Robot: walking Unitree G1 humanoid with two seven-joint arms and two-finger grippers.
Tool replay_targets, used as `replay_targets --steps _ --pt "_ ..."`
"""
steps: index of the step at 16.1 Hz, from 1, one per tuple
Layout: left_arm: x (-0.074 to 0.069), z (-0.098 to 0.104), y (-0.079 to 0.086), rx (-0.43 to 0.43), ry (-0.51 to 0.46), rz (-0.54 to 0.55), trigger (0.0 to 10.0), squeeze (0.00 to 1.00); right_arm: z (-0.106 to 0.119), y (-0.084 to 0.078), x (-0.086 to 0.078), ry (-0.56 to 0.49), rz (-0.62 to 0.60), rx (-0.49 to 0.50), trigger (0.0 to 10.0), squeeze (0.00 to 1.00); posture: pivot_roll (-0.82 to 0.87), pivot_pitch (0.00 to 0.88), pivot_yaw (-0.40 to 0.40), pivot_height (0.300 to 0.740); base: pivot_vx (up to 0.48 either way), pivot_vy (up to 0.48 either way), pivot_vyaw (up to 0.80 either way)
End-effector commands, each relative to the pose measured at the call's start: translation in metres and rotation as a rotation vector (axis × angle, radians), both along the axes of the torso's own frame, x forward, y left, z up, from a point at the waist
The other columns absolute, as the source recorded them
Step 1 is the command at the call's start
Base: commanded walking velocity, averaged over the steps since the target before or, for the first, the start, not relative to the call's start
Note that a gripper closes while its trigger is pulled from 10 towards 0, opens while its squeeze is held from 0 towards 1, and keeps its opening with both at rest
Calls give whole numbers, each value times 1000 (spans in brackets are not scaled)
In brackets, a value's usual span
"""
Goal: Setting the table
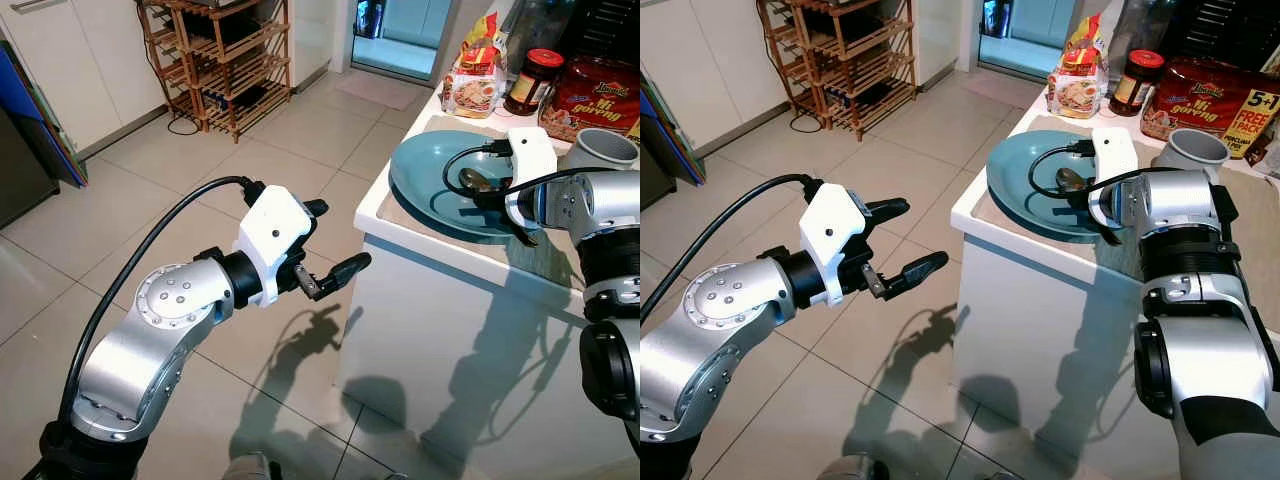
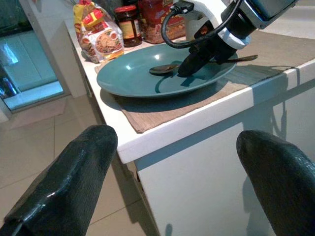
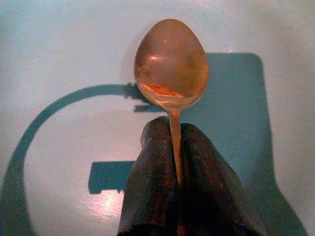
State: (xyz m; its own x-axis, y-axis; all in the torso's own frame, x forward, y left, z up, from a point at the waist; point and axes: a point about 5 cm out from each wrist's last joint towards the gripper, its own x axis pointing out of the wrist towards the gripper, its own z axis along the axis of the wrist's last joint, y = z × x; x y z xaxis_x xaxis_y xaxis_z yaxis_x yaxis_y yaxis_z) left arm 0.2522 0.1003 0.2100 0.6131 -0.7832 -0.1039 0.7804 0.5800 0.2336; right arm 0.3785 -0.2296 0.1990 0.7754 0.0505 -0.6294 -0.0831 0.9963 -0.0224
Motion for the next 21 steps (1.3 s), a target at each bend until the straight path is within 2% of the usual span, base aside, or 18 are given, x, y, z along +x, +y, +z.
replay_targets --steps 1,4,6,8,10,12,13,14,15,16,18,21 --pt "0 4 -3 9 -22 -16 10000 0 3 -4 -1 -1 -9 14 0 0 150 34 -19 740 0 0 0" --pt "1 5 -2 8 -26 -6 10000 0 9 -5 1 -31 -23 40 0 0 151 37 -21 740 0 0 0" --pt "2 5 -1 4 -34 9 10000 0 22 -6 3 -93 -36 81 0 0 151 37 -21 740 0 0 0" --pt "6 9 3 -16 -70 75 10000 0 59 -7 5 -321 -66 229 0 0 151 40 -24 740 0 0 0" --pt "15 10 8 -23 -91 168 10000 0 72 -9 -1 -426 -71 310 0 0 146 43 -22 740 0 0 0" --pt "25 11 15 -10 -128 280 10000 0 79 -8 -19 -543 -70 420 0 0 134 44 -12 740 0 0 0" --pt "29 12 16 -20 -134 323 10000 0 83 -6 -27 -632 -75 460 2000 0 129 47 -6 740 0 0 0" --pt "34 16 18 -47 -163 381 10000 0 86 -3 -36 -732 -66 492 10000 0 123 47 -3 740 0 0 0" --pt "38 17 18 -60 -185 424 10000 0 87 7 -52 -858 -25 562 10000 0 116 47 0 740 0 0 0" --pt "38 17 17 -78 -179 431 10000 0 85 11 -62 -915 -46 602 10000 0 109 49 0 740 0 0 0" --pt "36 15 15 -84 -172 428 10000 0 76 19 -80 -949 -60 699 10000 0 107 51 -4 740 -131 0 0" --pt "33 12 14 -91 -169 434 10000 0 74 27 -95 -1000 -102 766 10000 0 105 55 -10 740 -286 0 0"
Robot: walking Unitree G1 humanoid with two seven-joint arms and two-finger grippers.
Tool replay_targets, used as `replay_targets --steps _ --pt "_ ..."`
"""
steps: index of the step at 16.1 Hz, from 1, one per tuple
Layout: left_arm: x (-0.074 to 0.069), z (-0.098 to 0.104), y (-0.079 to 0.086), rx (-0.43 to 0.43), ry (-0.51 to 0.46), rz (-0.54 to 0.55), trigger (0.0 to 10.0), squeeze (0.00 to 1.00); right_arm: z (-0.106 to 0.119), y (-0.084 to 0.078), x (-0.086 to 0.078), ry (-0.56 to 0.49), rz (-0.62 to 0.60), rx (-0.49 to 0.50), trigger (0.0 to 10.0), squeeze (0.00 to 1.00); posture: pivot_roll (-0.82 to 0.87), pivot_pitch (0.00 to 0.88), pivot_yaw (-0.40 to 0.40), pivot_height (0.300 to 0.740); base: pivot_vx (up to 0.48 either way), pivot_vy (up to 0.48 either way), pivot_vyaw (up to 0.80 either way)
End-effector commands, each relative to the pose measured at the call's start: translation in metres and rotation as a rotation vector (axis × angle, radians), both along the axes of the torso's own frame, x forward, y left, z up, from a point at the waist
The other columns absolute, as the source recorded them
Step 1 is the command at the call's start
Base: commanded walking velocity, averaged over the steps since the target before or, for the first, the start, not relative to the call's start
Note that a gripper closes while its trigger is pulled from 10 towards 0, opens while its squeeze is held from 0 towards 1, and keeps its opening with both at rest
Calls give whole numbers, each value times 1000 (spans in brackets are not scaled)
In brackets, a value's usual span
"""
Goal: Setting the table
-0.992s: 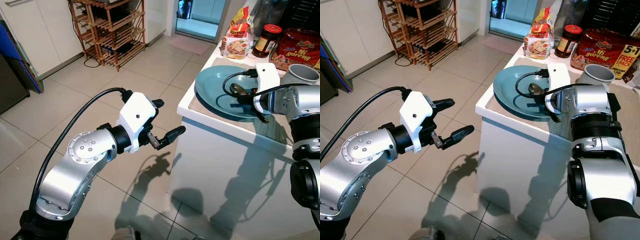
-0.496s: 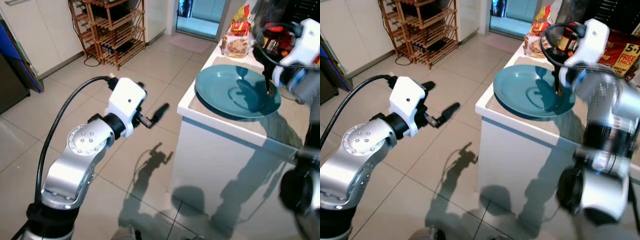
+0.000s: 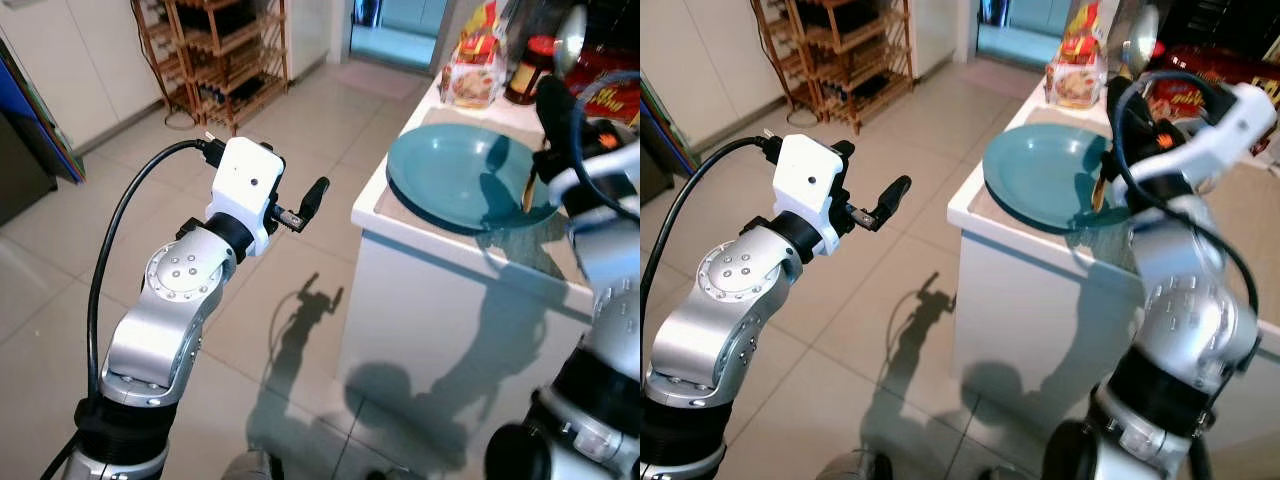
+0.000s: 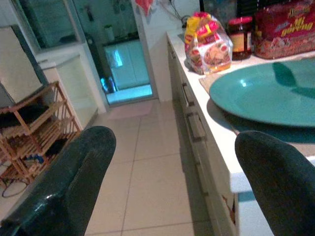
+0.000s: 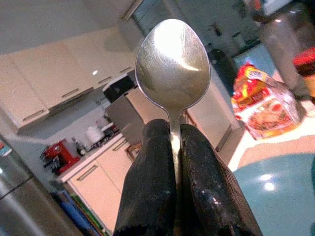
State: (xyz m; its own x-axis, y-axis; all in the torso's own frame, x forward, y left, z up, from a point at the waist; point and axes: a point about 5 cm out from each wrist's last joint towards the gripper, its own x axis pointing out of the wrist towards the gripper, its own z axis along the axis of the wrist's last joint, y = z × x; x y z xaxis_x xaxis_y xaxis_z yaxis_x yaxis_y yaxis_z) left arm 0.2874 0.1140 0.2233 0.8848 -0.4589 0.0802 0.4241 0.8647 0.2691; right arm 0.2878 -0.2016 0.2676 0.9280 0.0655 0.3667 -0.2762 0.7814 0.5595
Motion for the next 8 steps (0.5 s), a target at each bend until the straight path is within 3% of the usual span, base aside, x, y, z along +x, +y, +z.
replay_targets --steps 1,3,6,8 --pt "-2 -1 1 -3 -2 10 10000 0 5 1 -6 -38 -14 14 10000 0 104 57 -11 740 -300 0 0" --pt "-2 -3 1 1 0 16 10000 0 1 7 -11 -19 -37 -35 10000 0 101 57 -16 740 -321 0 0" --pt "-2 -6 5 0 -11 65 10000 0 -5 29 -23 -29 7 -185 10000 0 99 59 -29 740 0 0 0" --pt "-2 -7 9 -7 -18 90 10000 0 -8 33 -27 -27 18 -224 10000 0 96 62 -30 740 0 0 0"
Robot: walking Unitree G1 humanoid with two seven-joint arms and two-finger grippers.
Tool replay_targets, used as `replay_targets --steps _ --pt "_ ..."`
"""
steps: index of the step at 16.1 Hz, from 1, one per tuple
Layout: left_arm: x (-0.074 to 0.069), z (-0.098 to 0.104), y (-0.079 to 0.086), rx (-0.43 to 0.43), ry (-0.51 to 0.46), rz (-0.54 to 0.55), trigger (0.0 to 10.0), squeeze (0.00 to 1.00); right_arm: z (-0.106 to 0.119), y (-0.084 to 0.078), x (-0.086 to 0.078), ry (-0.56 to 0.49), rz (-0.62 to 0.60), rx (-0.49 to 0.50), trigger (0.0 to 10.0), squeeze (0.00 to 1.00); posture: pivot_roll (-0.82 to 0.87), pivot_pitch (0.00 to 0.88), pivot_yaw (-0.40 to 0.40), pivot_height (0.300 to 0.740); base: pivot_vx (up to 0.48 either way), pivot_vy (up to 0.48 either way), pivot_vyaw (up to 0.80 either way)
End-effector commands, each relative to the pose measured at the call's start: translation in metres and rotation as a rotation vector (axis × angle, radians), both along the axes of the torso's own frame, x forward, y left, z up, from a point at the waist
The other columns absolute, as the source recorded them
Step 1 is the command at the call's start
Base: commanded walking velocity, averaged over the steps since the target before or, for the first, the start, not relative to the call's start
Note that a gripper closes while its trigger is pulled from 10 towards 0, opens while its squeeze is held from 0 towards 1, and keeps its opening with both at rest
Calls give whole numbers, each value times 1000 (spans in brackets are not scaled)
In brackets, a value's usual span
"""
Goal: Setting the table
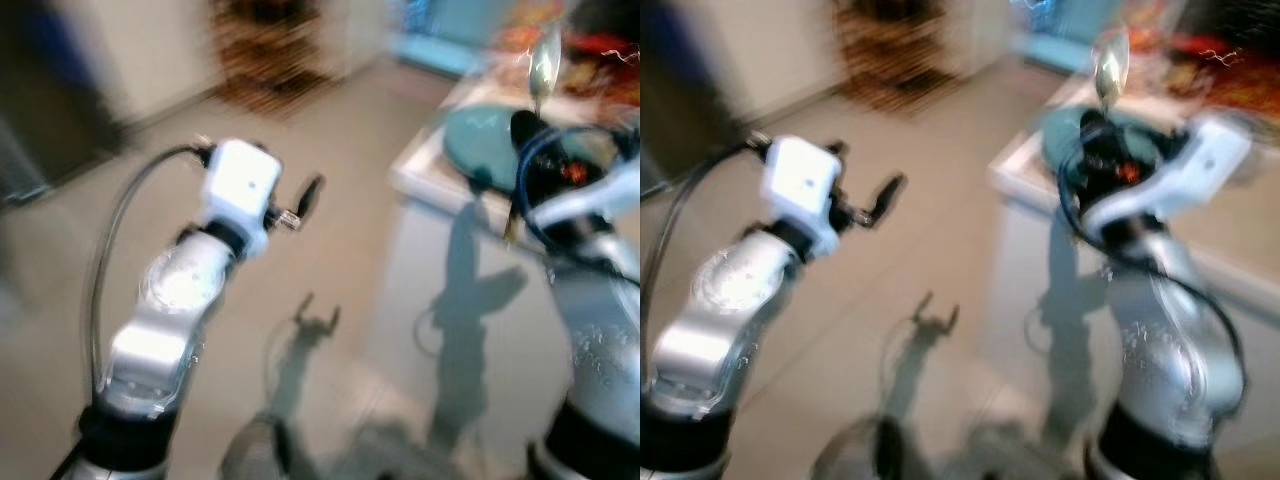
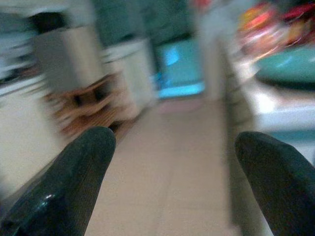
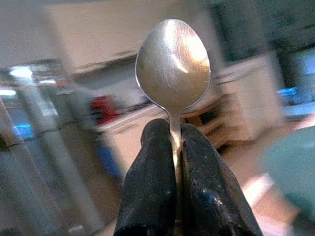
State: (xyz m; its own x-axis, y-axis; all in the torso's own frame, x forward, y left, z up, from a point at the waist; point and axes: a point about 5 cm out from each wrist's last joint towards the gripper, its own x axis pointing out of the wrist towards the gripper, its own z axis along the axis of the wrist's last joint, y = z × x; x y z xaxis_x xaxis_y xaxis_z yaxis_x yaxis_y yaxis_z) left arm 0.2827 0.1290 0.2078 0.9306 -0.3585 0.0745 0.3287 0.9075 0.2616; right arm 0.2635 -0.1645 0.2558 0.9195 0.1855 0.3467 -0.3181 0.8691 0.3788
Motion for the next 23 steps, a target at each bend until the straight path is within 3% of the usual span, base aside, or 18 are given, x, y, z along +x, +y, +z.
replay_targets --steps 1,4,6,8,13,18,23 --pt "2 4 -4 20 -25 -6 10000 0 -3 -1 -4 0 -28 -6 10000 0 92 64 -30 740 0 -304 0" --pt "2 1 -5 25 -22 -6 10000 0 -20 0 -6 60 -78 -74 10000 0 86 68 -27 740 0 -480 0" --pt "0 -6 -5 34 -4 -19 10000 0 -37 3 -13 104 -61 -142 10000 0 77 68 -15 740 0 -480 0" --pt "-1 -12 -4 45 14 -27 10000 0 -45 4 -19 125 -26 -146 10000 0 71 67 -9 740 0 -480 -400" --pt "-1 -13 -6 49 16 -32 10000 0 -52 -2 -23 131 -36 -188 10000 0 68 66 -6 740 0 -480 -800" --pt "1 -15 -7 35 16 -6 10000 0 -62 -9 -18 191 -90 -285 10000 0 59 56 -8 740 0 -480 0" --pt "1 -15 -9 36 12 -2 10000 0 -67 -13 -16 220 -122 -292 10000 0 61 58 -9 740 0 -480 0"
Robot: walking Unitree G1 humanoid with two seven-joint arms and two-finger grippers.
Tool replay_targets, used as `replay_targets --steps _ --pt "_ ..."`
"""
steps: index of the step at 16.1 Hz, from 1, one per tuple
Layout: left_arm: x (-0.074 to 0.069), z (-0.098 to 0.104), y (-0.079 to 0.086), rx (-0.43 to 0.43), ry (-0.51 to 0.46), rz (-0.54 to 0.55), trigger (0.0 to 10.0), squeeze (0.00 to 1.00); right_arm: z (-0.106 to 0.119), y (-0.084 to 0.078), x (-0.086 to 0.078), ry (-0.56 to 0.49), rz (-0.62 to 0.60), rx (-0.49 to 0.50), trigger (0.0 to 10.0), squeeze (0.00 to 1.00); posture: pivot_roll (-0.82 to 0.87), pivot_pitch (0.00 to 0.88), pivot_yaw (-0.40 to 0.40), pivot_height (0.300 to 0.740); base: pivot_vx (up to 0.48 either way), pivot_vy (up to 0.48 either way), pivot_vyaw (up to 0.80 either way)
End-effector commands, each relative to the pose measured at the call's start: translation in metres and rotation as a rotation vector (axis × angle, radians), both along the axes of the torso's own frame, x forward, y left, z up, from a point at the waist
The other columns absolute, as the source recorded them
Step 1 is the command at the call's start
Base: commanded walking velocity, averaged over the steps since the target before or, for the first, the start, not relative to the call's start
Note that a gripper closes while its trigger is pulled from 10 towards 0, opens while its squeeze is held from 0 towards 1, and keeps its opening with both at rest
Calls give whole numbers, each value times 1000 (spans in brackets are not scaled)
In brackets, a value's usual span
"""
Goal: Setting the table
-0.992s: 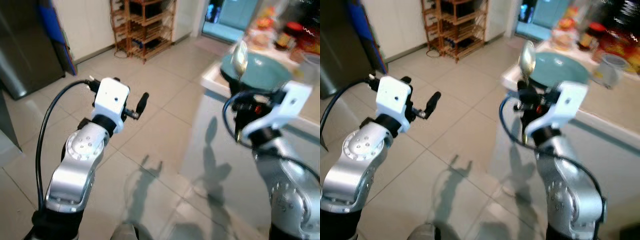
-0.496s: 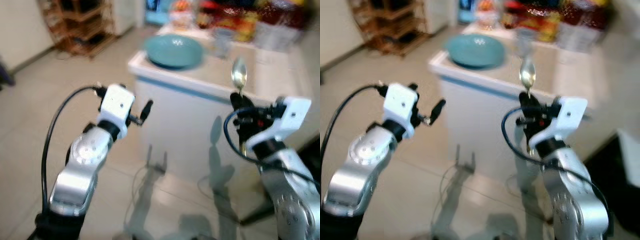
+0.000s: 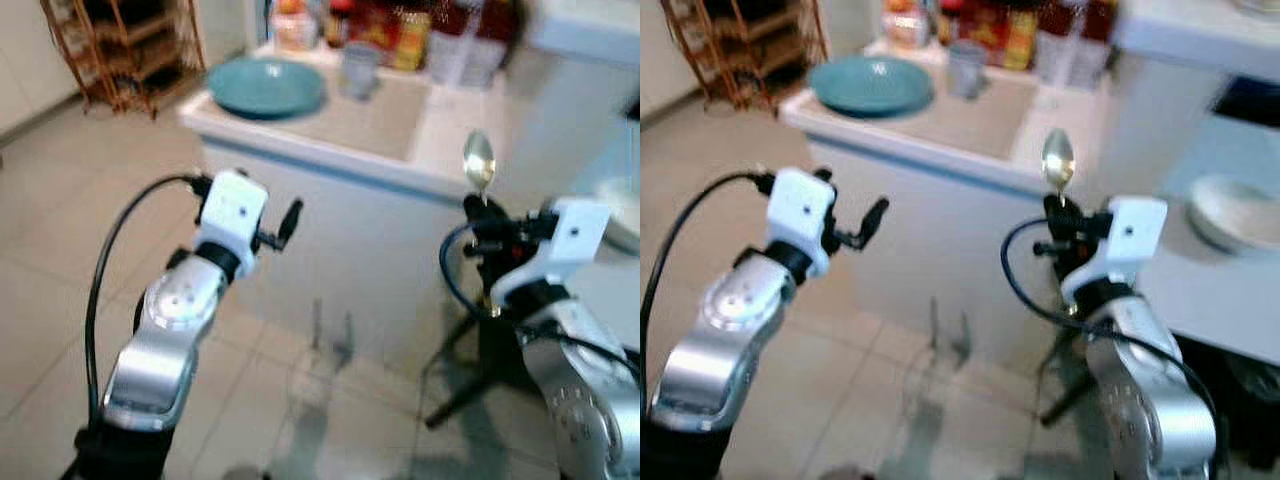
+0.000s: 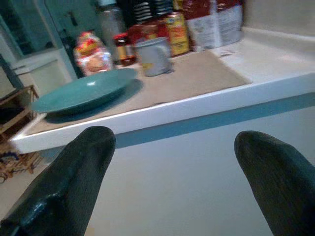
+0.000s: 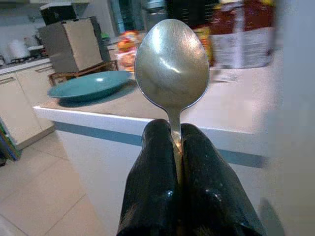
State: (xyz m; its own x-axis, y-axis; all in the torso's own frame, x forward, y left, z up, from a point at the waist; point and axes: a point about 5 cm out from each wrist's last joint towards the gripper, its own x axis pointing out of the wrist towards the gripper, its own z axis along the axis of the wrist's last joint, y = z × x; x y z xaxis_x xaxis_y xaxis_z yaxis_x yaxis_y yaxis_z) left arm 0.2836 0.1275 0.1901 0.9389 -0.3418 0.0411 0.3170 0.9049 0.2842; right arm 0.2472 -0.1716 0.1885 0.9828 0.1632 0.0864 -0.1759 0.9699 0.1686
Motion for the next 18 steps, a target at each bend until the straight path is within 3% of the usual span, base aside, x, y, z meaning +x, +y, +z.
replay_targets --steps 1,10,12,18 --pt "0 3 -7 4 -13 -20 10000 0 -2 -7 1 15 -41 -30 10000 0 60 59 -9 740 0 -480 0" --pt "2 2 -6 18 -12 -15 10000 0 -14 -7 3 86 -77 -56 10000 0 61 75 -2 740 0 -480 0" --pt "2 1 -6 -14 11 -5 10000 0 -15 -5 3 97 -67 -61 10000 0 60 79 -3 740 0 -131 0" --pt "4 0 -6 38 6 1 10000 0 -19 -3 4 122 -63 -71 10000 0 62 84 0 740 0 0 0"
